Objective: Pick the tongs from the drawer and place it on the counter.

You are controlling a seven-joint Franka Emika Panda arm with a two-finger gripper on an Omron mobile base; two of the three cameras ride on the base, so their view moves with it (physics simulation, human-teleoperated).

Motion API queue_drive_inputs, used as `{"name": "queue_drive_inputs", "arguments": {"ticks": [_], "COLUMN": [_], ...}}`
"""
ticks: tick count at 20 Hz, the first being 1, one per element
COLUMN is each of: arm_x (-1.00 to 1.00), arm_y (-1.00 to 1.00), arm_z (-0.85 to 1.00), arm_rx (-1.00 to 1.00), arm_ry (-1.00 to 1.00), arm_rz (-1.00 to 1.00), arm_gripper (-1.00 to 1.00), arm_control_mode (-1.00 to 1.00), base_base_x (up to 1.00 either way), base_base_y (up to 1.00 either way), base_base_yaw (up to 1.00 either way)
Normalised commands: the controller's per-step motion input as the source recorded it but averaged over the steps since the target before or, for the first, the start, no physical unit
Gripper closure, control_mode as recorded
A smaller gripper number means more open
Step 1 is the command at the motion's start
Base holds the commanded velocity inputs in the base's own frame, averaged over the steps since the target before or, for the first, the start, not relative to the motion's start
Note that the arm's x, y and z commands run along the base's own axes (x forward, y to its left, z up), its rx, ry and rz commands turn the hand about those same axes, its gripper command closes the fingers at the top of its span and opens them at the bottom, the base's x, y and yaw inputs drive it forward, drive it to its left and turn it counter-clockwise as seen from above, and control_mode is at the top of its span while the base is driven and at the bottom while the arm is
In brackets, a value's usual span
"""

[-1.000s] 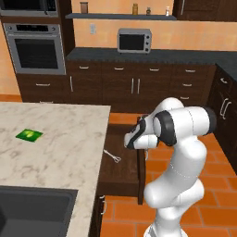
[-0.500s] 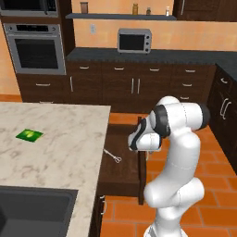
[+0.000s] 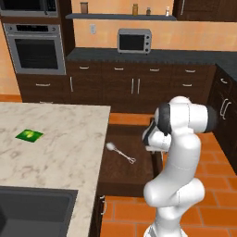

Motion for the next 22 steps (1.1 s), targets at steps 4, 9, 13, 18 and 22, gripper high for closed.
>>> {"name": "queue_drive_inputs", "arguments": {"ticks": [4,9,13,18,22], "arm_x": [-0.30,-0.12,-0.08,-0.03,0.00], "arm_y": [-1.00,-0.98,-0.21,0.11,0.60], "arm_z": [0.00,0.14,1.00,1.00,1.00], "arm_rx": [-0.07,-0.07,-0.01,-0.01,-0.06], "arm_ry": [-0.01,0.00,0.00,0.00,0.05], "arm_rz": [0.05,0.07,0.17,0.18,0.22], "arm_gripper": [-1.00,-1.00,-1.00,-1.00,-1.00], "arm_control_mode": [-1.00,-1.00,-1.00,-1.00,-1.00], "base_base_x": [0.00,0.00,0.00,0.00,0.00], "base_base_y": [0.00,0.00,0.00,0.00,0.00], "base_base_yaw": [0.00,0.00,0.00,0.00,0.00]}}
